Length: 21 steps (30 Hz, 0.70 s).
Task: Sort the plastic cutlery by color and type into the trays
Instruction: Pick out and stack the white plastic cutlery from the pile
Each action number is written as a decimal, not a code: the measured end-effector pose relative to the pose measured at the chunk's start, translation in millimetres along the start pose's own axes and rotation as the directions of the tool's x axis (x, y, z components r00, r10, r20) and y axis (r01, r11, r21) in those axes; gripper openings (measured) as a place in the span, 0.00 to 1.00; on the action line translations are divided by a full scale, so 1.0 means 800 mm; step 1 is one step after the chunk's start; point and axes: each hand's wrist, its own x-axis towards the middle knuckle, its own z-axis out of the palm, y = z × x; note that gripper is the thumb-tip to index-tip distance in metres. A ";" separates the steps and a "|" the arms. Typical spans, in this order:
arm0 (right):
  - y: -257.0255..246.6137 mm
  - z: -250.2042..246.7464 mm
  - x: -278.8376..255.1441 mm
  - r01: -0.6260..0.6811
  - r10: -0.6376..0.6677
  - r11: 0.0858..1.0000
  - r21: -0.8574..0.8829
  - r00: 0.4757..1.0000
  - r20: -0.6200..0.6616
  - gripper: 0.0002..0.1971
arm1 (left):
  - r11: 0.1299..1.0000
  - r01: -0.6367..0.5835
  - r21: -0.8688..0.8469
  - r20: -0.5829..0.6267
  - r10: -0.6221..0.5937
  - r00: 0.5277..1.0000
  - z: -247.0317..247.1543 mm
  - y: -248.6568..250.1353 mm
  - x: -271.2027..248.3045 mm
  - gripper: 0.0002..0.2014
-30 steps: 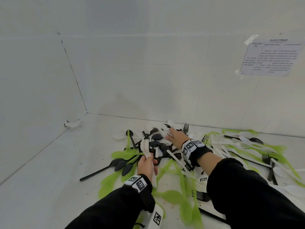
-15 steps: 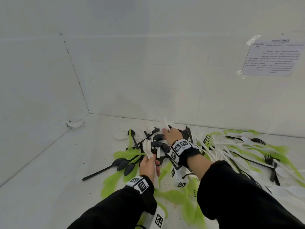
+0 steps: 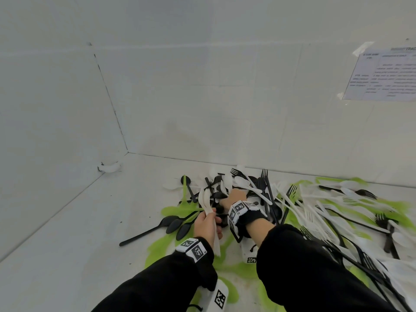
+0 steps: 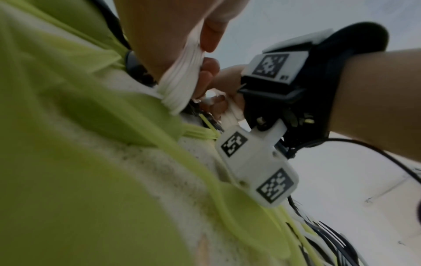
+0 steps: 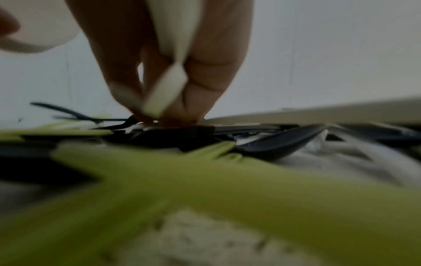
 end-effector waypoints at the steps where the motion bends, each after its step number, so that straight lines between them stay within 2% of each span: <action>1: 0.003 -0.004 0.000 -0.003 0.003 0.999 0.044 1.000 -0.005 0.16 | 1.000 0.001 -0.001 0.006 -0.001 1.000 0.001 0.000 0.000 0.08; 3: 0.008 -0.018 -0.004 -0.034 0.032 0.993 0.111 0.999 0.018 0.11 | 1.000 0.003 0.000 0.013 -0.003 1.000 0.003 -0.001 0.001 0.07; 5: 0.015 -0.032 -0.008 -0.061 0.056 0.977 0.206 0.998 0.029 0.12 | 1.000 0.004 0.005 0.014 -0.004 1.000 0.006 -0.003 0.001 0.07; 7: 0.027 -0.043 -0.012 -0.133 0.119 0.915 0.381 0.991 0.060 0.14 | 1.000 0.007 0.004 0.018 -0.007 1.000 0.010 -0.003 -0.001 0.06; 8: 0.035 -0.042 -0.013 -0.122 0.099 0.908 0.402 0.992 0.077 0.14 | 1.000 0.008 0.004 0.021 -0.008 1.000 0.012 -0.003 -0.002 0.06; 10: 0.045 -0.037 -0.018 -0.151 0.128 0.818 0.555 0.988 0.080 0.09 | 1.000 0.011 0.000 0.032 -0.011 0.999 0.018 -0.003 -0.006 0.06; 11: 0.047 -0.036 -0.025 -0.165 0.150 0.727 0.667 0.985 0.079 0.10 | 1.000 0.014 -0.003 0.037 -0.014 0.999 0.022 -0.004 -0.008 0.07; 13: 0.054 -0.027 -0.029 -0.154 0.178 0.643 0.750 0.983 0.050 0.14 | 1.000 0.024 -0.008 0.050 -0.024 0.998 0.029 -0.006 -0.011 0.09; 16: 0.054 -0.025 -0.039 -0.118 0.160 0.712 0.692 0.987 0.004 0.10 | 0.998 0.051 -0.026 0.074 -0.049 0.996 0.038 -0.011 -0.018 0.09; 18: 0.054 -0.024 -0.042 -0.103 0.157 0.755 0.647 0.987 -0.025 0.11 | 0.998 0.051 -0.022 0.080 -0.050 0.996 0.043 -0.015 -0.023 0.08; 21: 0.062 -0.023 -0.042 -0.106 0.178 0.742 0.662 0.983 -0.042 0.13 | 0.999 0.044 -0.002 0.098 -0.044 0.994 0.048 -0.015 -0.033 0.08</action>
